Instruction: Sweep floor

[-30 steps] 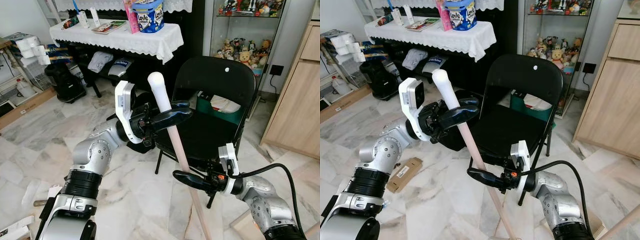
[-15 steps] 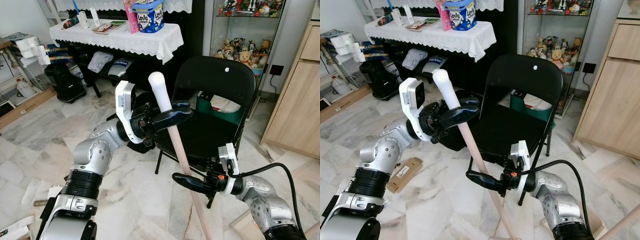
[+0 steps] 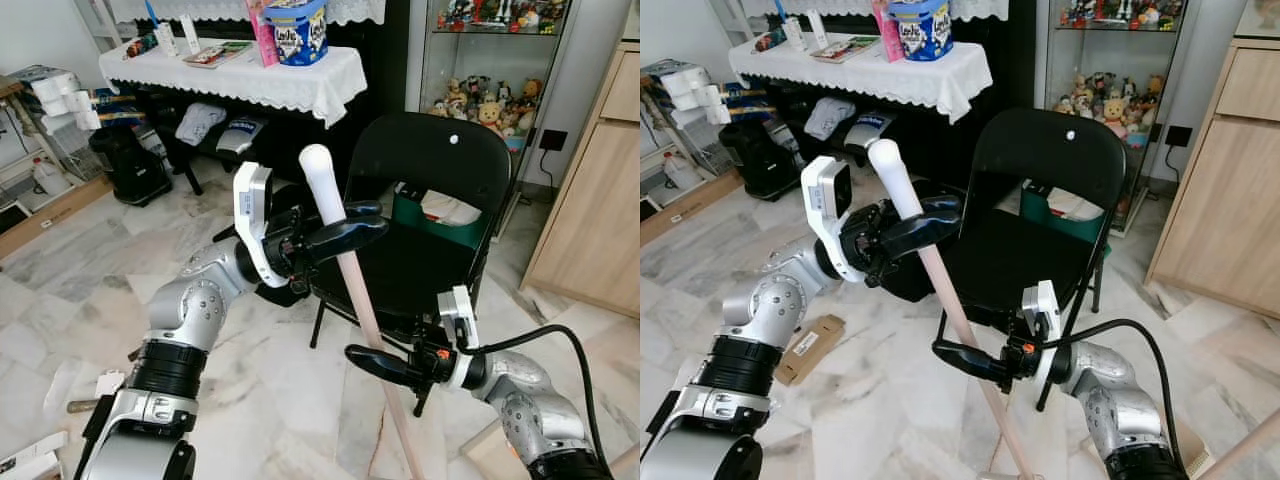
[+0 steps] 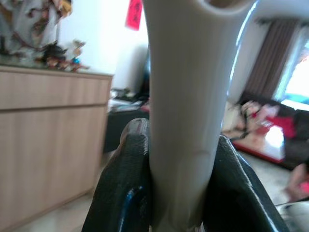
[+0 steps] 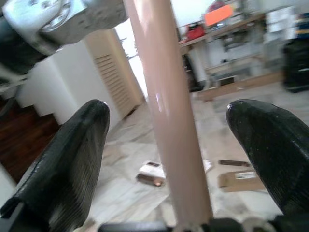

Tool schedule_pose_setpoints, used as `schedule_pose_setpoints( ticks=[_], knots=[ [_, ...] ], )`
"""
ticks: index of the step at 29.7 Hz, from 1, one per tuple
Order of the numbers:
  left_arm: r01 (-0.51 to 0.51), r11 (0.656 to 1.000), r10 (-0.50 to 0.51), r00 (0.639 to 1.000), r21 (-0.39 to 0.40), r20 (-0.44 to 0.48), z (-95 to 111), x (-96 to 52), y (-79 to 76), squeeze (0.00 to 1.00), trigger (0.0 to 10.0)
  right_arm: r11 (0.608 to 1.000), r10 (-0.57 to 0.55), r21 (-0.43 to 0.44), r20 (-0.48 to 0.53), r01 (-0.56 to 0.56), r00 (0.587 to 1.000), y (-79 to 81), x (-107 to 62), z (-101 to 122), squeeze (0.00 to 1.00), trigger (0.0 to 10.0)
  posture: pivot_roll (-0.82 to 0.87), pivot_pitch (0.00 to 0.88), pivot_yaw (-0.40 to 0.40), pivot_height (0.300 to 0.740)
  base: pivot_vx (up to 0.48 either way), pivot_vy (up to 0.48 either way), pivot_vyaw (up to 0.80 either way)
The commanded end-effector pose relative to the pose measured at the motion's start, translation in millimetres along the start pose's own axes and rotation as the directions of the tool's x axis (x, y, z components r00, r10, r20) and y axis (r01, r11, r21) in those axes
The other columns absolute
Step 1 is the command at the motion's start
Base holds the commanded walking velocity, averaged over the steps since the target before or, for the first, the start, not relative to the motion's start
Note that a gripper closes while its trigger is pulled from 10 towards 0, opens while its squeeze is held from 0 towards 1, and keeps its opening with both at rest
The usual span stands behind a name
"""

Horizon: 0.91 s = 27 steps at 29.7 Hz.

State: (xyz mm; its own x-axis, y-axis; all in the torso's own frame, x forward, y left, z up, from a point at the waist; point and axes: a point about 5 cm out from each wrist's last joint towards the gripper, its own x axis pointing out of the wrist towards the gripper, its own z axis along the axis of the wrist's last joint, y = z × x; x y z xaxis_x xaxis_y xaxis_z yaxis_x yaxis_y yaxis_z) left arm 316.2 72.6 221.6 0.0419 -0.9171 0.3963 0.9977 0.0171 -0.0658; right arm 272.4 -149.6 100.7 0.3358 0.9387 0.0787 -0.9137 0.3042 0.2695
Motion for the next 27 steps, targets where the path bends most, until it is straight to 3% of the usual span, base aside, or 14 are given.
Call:
schedule_pose_setpoints(
  ticks=[1, 2, 4, 11, 12, 14, 15, 19, 23, 24, 26, 27],
  knots=[
    [-0.032, 0.998, 0.035, 0.998, 0.048, -0.055, -0.7, -1.0, 4.4, 0.0, 7.9, 1.0, -0.022, -0.022, 0.006, 0.022, 1.0, -3.0, 3.0, 2.8, 0.0, 10.0, -0.11, 0.0, 0.159, 0.74, 0.0, 0.0, 0.0],
    [-0.032, 0.998, 0.035, 0.998, 0.048, -0.055, -0.7, -1.0, 4.4, 0.0, 7.9, 1.0, -0.022, -0.022, 0.006, 0.022, 1.0, -3.0, 3.0, 2.8, 0.0, 10.0, -0.11, 0.0, 0.159, 0.74, 0.0, 0.0, 0.0],
    [-0.032, 0.998, 0.035, 0.997, 0.049, -0.062, -1.9, -0.7, 4.4, 0.0, 10.0, 0.999, -0.025, -0.024, 0.005, 0.025, 1.0, -3.1, 2.8, 3.3, 0.0, 10.0, -0.11, 0.0, 0.161, 0.74, 0.0, 0.0, 0.0],
    [-0.064, 0.995, 0.072, 0.993, 0.075, -0.099, -5.5, -2.6, 7.8, 0.0, 10.0, 0.995, -0.088, -0.043, -0.018, 0.087, 0.996, -7.3, -3.1, -0.6, 0.0, 10.0, -0.11, 0.0, 0.162, 0.74, 0.0, 0.0, 0.0],
    [-0.098, 0.99, 0.11, 0.987, 0.104, -0.12, -8.2, -5.1, 12.1, 0.0, 10.0, 0.986, -0.159, -0.06, -0.04, 0.157, 0.986, -12.9, -6.1, -5.0, 0.0, 10.0, -0.11, 0.0, 0.163, 0.74, 0.0, 0.0, 0.0],
    [-0.133, 0.982, 0.151, 0.979, 0.131, -0.139, -10.4, -7.4, 16.2, 0.0, 10.0, 0.979, -0.193, -0.076, -0.054, 0.188, 0.98, -15.3, -8.4, -7.9, 0.0, 10.0, -0.11, 0.0, 0.163, 0.74, 0.0, 0.0, 0.0],
    [-0.206, 0.964, 0.235, 0.956, 0.168, -0.177, -15.0, -12.3, 23.9, 0.0, 10.0, 0.967, -0.248, -0.079, -0.062, 0.243, 0.967, -19.2, -11.5, -11.3, 0.0, 10.0, -0.11, 0.0, 0.163, 0.74, 0.0, 0.0, 0.0],
    [-0.291, 0.933, 0.334, 0.92, 0.214, -0.206, -19.1, -19.8, 32.1, 0.0, 10.0, 0.962, -0.267, -0.079, -0.064, 0.262, 0.962, -18.2, -14.8, -14.7, 0.0, 10.0, -0.11, 0.0, 0.163, 0.74, 0.0, 0.0, 0.0],
    [-0.438, 0.846, 0.516, 0.817, 0.305, -0.259, -28.1, -36.8, 44.8, 0.0, 10.0, 0.958, -0.284, -0.056, -0.048, 0.282, 0.958, -13.9, -20.7, -20.7, 0.0, 10.0, -0.11, 0.0, 0.159, 0.74, 0.0, 0.0, 0.0],
    [-0.438, 0.846, 0.516, 0.817, 0.305, -0.259, -28.1, -36.8, 44.8, 0.0, 10.0, 0.958, -0.284, -0.056, -0.048, 0.282, 0.958, -13.9, -20.7, -20.7, 0.0, 10.0, -0.11, 0.0, 0.159, 0.74, 0.0, 0.0, 0.0],
    [-0.475, 0.807, 0.572, 0.777, 0.351, -0.263, -30.9, -42.4, 48.3, 0.0, 10.0, 0.949, -0.312, -0.056, -0.041, 0.31, 0.949, -15.1, -23.3, -22.0, 0.0, 10.0, -0.11, 0.0, 0.159, 0.74, 0.0, 0.0, 0.0],
    [-0.52, 0.764, 0.629, 0.734, 0.382, -0.258, -33.2, -49.0, 51.6, 0.0, 10.0, 0.934, -0.355, -0.059, -0.033, 0.353, 0.934, -17.3, -26.9, -23.7, 0.0, 10.0, -0.11, 0.0, 0.156, 0.74, 0.0, 0.0, 0.0]
  ],
)
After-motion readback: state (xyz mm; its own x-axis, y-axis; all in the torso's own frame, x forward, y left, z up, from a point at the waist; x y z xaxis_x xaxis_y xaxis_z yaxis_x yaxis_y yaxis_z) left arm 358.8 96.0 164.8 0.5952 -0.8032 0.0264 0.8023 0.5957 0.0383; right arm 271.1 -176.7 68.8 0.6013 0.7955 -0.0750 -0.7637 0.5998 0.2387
